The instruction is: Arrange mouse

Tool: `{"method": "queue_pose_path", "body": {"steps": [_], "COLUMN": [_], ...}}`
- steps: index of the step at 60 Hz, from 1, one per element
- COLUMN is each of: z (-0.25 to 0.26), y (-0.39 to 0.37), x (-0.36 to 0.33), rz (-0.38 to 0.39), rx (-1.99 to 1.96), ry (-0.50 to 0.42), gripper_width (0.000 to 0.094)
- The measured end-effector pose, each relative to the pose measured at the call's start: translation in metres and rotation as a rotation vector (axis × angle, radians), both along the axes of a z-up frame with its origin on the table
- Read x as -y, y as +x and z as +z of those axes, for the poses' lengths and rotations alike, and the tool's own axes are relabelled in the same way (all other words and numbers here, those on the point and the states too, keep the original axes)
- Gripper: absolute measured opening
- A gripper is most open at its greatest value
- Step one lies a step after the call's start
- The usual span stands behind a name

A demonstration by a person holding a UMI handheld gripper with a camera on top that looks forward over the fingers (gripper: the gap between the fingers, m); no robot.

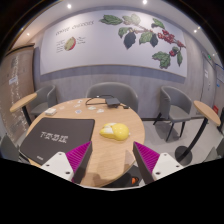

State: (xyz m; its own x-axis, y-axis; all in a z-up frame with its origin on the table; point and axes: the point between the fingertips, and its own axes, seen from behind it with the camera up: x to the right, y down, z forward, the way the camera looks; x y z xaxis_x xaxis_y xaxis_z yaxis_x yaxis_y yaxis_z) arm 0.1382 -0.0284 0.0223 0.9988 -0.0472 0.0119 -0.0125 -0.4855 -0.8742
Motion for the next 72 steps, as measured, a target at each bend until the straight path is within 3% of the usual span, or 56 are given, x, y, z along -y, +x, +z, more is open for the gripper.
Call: {"method": "queue_pose_path", "body": {"steps": [7, 28, 31, 34, 37, 43, 47, 61, 66, 72], "z": [-0.031, -0.037, -0.039, -0.040, -0.038, -0.038, -0.027, 0.110, 0.116, 0.076], "y": [0.035, 0.058, 0.060, 0.060, 0.073, 0.076, 0.077, -0.020, -0.092, -0.157], "x": [-0.024, -0.129, -0.140, -0.142, -0.143, -0.138, -0.129, -0.071, -0.051, -0.055], "rz": [-0.034, 0.040, 0.074, 0.099, 0.047, 0.032, -0.001, -0.085, -0.055, 0.012], "rx": [0.031, 0.013, 0.023, -0.009, 0.000, 0.032, 0.011, -0.059, -0.113, -0.078], "ry": [-0.057, -0.057, -0.071, -0.084, -0.070, -0.070, -0.062, 0.193, 0.222, 0.159], "gripper_width": [0.0849, 0.0841, 0.0781, 0.0512, 0.0499, 0.0368, 0.0344, 0.0353, 0.0364, 0.0363]}}
